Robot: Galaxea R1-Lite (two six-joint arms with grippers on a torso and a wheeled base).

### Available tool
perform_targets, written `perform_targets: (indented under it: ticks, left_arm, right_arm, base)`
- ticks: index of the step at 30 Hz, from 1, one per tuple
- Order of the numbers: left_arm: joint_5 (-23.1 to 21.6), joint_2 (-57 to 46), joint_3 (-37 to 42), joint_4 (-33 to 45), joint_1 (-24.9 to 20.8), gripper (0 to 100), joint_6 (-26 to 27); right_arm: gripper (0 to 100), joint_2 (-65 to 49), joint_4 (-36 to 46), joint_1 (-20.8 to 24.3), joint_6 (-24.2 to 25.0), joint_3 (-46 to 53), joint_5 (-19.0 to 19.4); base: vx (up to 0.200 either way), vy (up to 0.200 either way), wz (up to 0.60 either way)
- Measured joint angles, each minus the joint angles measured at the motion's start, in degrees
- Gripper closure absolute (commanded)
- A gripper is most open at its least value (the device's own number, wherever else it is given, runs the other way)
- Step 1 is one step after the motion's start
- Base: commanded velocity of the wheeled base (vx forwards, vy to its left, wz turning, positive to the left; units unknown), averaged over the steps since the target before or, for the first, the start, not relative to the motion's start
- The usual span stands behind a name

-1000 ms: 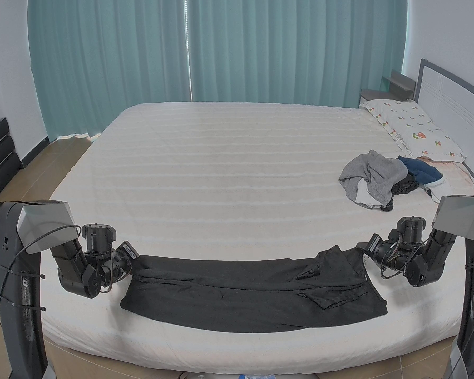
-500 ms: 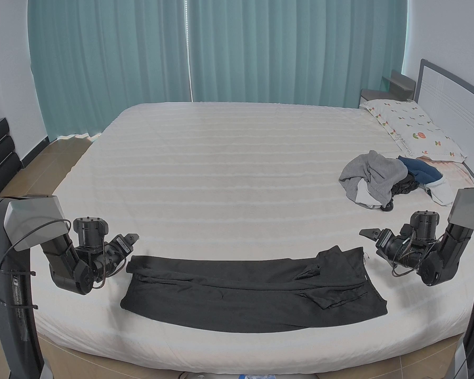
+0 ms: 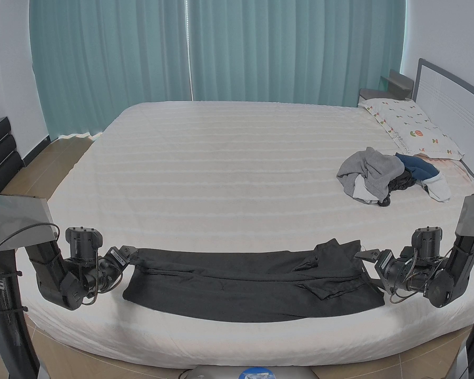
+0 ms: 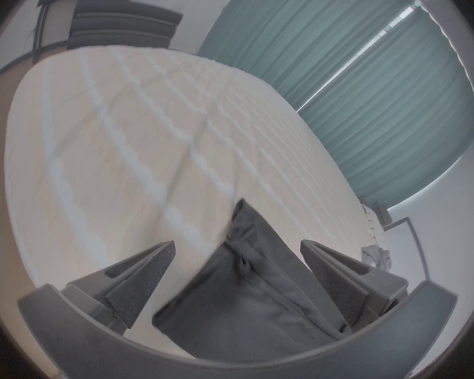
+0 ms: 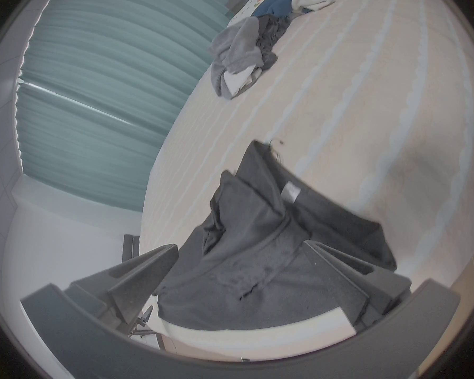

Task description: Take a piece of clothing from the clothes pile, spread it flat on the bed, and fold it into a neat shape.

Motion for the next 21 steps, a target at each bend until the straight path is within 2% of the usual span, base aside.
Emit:
perform_targets:
  ticks: [2, 6, 9, 13, 21]
  left_arm:
    - [-1.3, -0.7, 1.6, -0.7, -0.7, 0, -2.4]
    - [-3.5, -1.4, 4.0, -1.8, -1.4, 0, -3.3]
    - [-3.7, -1.5, 4.9, -2.2, -1.6, 0, -3.4]
    - [-3.6, -1.0, 5.7, -3.2, -2.1, 0, -3.4]
    - [-3.4, 0.3, 6.8, -6.0, -2.6, 0, -3.3]
  right_arm:
    - [0, -0.3, -0.1, 1.5, 0.3, 0.7, 0.0]
    - [0, 0.2, -0.2, 4.3, 0.6, 1.2, -0.5]
    - [0, 1.8, -0.3, 5.9, 0.7, 0.5, -2.7]
    - [0, 4.3, -1.5, 8.0, 0.7, -0.9, -8.2]
    - [0, 7.2, -2.4, 10.1, 0.9, -2.2, -9.8]
  base:
    - [0.0, 0.0, 0.0]
    - [0.0, 0.0, 0.0]
    - [0.0, 0.0, 0.0]
    - [0.0, 0.0, 0.0]
    - [0.0, 0.0, 0.0]
